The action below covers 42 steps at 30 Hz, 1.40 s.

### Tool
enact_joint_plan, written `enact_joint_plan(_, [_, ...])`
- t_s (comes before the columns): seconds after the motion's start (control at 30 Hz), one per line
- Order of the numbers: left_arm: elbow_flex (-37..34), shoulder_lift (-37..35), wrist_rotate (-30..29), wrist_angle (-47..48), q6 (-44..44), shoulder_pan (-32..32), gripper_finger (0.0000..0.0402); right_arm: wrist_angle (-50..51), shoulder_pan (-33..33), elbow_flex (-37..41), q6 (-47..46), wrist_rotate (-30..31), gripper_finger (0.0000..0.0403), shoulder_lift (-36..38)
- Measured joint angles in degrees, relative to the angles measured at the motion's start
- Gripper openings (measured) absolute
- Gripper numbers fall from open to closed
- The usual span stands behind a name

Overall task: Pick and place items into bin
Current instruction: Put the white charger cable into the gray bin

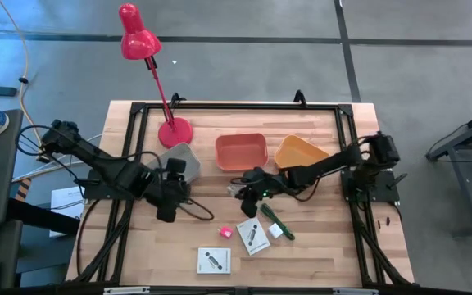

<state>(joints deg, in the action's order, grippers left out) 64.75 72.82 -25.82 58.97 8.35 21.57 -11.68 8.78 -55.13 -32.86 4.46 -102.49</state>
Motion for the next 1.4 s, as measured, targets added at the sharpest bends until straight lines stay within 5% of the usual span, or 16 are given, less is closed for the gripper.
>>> enact_joint_plan(0.3, [0.0, 0.0, -6.19, -0.29, 3.93, 2.85, 0.0122, -6.28, -0.57, 0.02, 1.49, -7.55, 0.0026, -4.66])
enact_joint_plan(0.63, [0.0, 0.03, -10.74, -0.51, 3.53, 2.81, 0.0122, -6.96, -0.64, 0.02, 1.8, -8.89, 0.0143, -4.68])
enact_joint_plan(0.83, [0.0, 0.27, -11.32, -5.81, -0.39, 2.77, 0.0122, -9.98, 0.21, 0.02, 3.18, -8.01, 0.0175, -4.14])
enact_joint_plan(1.4, [0.0, 2.46, -11.25, -27.61, -15.68, -3.03, 0.0122, 3.61, 3.02, 0.01, 10.89, -7.74, 0.0177, 17.25])
